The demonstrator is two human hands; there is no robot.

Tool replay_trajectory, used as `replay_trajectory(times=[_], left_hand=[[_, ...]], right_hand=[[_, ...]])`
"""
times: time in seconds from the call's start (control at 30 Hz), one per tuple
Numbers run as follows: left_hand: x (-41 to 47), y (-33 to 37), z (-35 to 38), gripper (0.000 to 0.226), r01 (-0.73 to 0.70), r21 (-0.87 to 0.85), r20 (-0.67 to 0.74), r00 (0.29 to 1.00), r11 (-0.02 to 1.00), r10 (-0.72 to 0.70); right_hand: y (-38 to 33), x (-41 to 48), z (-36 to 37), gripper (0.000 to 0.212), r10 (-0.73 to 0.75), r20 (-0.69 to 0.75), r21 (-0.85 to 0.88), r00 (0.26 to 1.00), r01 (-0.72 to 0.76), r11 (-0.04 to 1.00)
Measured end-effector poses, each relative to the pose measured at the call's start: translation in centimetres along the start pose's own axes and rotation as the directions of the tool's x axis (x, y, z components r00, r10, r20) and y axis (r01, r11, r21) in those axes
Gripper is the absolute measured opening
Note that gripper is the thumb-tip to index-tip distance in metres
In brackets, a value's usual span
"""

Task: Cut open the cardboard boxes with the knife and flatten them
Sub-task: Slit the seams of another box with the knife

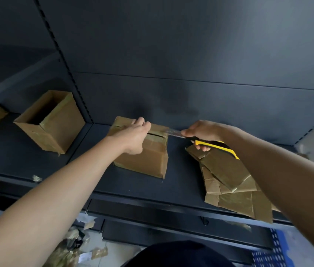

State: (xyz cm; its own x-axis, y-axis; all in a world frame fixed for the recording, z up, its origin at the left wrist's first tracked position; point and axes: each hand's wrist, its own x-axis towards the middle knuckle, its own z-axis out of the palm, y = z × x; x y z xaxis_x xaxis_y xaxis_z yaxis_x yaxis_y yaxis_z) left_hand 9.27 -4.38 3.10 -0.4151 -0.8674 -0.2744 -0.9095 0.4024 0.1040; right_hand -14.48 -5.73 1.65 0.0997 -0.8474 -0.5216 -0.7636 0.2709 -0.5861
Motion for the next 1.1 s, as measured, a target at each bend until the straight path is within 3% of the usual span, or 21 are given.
replay_trajectory(times=[0.07, 0.17, 0.47, 0.63, 0.77, 0.97, 1.1], left_hand=[[0.0, -0.7, 0.0, 0.047, -0.029, -0.069, 0.001, 1.0, 0.997, 0.029], [0.2, -1.5, 0.2, 0.052, -0.021, -0.136, 0.0, 1.0, 0.991, 0.021], [2.0, -1.7, -0.3, 0.053, -0.014, -0.087, 0.136, 0.99, 0.996, 0.026], [2.1, -2.1, -0.4, 0.048, -0.023, -0.147, 0.152, 0.987, 0.989, 0.046], [2.2, -2.1, -0.7, 0.049, -0.017, -0.186, 0.184, 0.982, 0.982, 0.052], [2.2, -2.0, -0.8, 0.047, -0.001, -0.199, 0.196, 0.98, 0.98, 0.041], [2.1, -2.2, -1.0, 0.042, 0.013, -0.239, 0.166, 0.986, 0.971, 0.028]], right_hand=[[-0.2, 0.0, 0.4, 0.043, -0.011, 0.023, -0.022, 1.0, 0.011, 1.0], [-0.6, -0.1, 0.7, 0.045, -0.014, 0.05, -0.044, 0.999, 0.016, 0.999], [-1.9, -0.6, 0.2, 0.043, 0.037, 0.163, -0.18, 0.986, -0.007, 0.984], [-2.0, 0.1, 1.2, 0.043, -0.058, 0.053, -0.31, 0.997, 0.072, 0.948], [-2.5, -0.2, 0.5, 0.043, 0.006, 0.205, -0.286, 0.979, 0.054, 0.957], [-2.5, 0.6, 1.7, 0.044, -0.085, 0.025, -0.405, 0.996, 0.088, 0.91], [-2.4, 0.1, 0.3, 0.045, -0.013, 0.117, -0.355, 0.993, 0.054, 0.933]])
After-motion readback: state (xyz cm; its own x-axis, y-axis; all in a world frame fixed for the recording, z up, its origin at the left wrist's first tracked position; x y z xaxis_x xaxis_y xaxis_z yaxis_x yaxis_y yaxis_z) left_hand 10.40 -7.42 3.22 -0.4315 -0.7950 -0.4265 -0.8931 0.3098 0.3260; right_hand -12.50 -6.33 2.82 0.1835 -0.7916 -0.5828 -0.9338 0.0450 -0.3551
